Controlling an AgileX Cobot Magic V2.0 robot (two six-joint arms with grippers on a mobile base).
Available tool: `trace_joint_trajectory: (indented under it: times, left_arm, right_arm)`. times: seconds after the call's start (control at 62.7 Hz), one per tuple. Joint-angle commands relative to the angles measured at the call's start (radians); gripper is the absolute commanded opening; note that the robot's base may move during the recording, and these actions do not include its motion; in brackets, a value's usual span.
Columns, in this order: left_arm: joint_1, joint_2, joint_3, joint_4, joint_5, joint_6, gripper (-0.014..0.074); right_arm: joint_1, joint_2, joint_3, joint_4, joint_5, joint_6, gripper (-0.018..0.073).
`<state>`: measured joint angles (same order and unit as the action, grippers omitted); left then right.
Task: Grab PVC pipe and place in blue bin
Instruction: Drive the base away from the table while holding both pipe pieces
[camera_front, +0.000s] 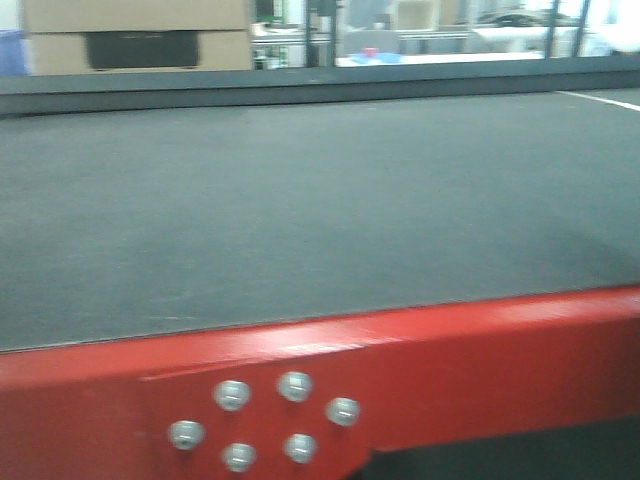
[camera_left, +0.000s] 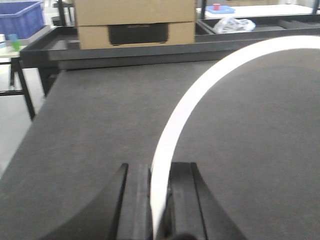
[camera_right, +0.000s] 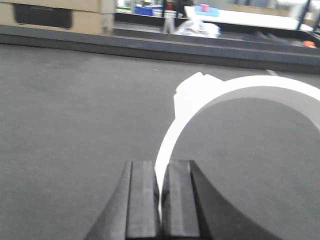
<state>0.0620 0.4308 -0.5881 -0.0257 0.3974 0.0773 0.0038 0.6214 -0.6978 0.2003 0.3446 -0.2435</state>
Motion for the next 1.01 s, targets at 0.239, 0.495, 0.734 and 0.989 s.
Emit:
trace_joint_trajectory:
  times: [0.239,0.495,0.734,0.989]
  left_arm:
    - [-0.004,-0.005,-0.001,-0.004,-0.027,-0.003,-0.0111]
    - [-0.004,-0.005,-0.001,-0.004,-0.027,-0.003,-0.0111]
    - [-0.004,-0.005,-0.001,-0.004,-0.027,-0.003,-0.0111]
    - [-0.004,-0.005,-0.001,-0.004,-0.027,-0.003,-0.0111]
  right_arm:
    - [-0.004,-0.005,0.002,-0.011,-0.04,-0.001,-0.0154]
    - [-0.004,-0.005,0.002,-0.011,-0.04,-0.001,-0.0154]
    - [-0.004,-0.005,0.002,-0.011,-0.04,-0.001,-0.0154]
    - [-0.004,-0.005,0.002,-0.011,-0.04,-0.001,-0.0154]
